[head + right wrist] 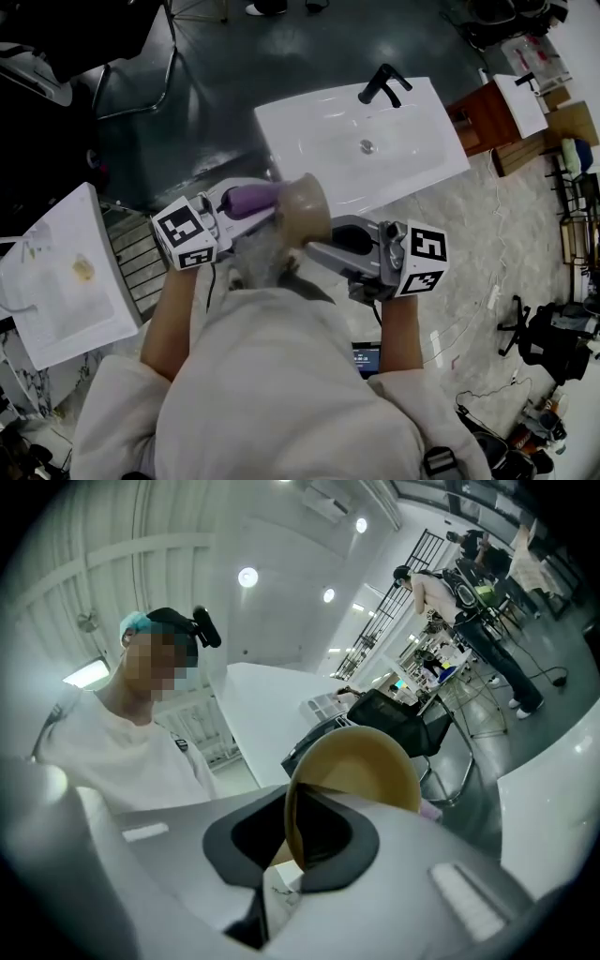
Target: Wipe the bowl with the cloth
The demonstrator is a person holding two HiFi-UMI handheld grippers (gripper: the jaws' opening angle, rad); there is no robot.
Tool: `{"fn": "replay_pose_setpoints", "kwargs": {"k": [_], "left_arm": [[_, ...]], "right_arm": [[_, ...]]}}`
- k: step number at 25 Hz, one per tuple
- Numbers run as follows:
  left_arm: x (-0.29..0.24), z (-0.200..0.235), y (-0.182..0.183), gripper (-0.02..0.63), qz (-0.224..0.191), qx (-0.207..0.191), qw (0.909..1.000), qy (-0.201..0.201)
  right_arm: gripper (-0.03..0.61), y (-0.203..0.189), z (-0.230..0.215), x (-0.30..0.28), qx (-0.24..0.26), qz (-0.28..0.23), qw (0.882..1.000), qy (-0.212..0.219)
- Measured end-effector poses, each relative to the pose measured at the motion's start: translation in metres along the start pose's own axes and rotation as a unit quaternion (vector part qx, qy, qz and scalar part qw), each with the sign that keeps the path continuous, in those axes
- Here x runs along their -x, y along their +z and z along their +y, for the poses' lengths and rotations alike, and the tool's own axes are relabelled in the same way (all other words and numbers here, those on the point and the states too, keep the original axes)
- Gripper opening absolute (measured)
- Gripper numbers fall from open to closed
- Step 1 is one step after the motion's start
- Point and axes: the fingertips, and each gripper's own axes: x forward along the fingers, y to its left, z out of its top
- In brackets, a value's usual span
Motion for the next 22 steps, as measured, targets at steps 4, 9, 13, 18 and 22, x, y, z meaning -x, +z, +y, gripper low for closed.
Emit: {"fn": "replay_pose_setpoints", "kwargs": {"k": [4, 9, 13, 18, 22], "left_arm": [[-0.007, -0.016, -0.006, 0.107, 0.002, 0.007, 0.9997, -0.024], [-0.007, -0.033, -0.007, 0.109, -0.007, 0.013, 0.9989, -0.044], [-0.005, -0.039, 0.008, 0.109, -0.021, -0.006, 0.9991, -0.035], [0.002, -0.033, 0.033, 0.109, -0.040, -0.042, 0.9983, 0.005], [0.003, -0.027, 0.051, 0.109, -0.051, -0.070, 0.9955, 0.039]], "right_arm": [[0.018, 0.012, -0.014, 0.000, 0.004, -0.022, 0.999, -0.032], [0.017, 0.019, -0.039, 0.008, 0.000, -0.057, 0.993, -0.103], [0.017, 0.011, -0.066, 0.022, -0.013, -0.048, 0.982, -0.184], [0.017, -0.006, -0.071, 0.022, -0.021, -0.019, 0.981, -0.191], [0.017, -0.011, -0.062, 0.017, -0.016, -0.004, 0.985, -0.170]]}}
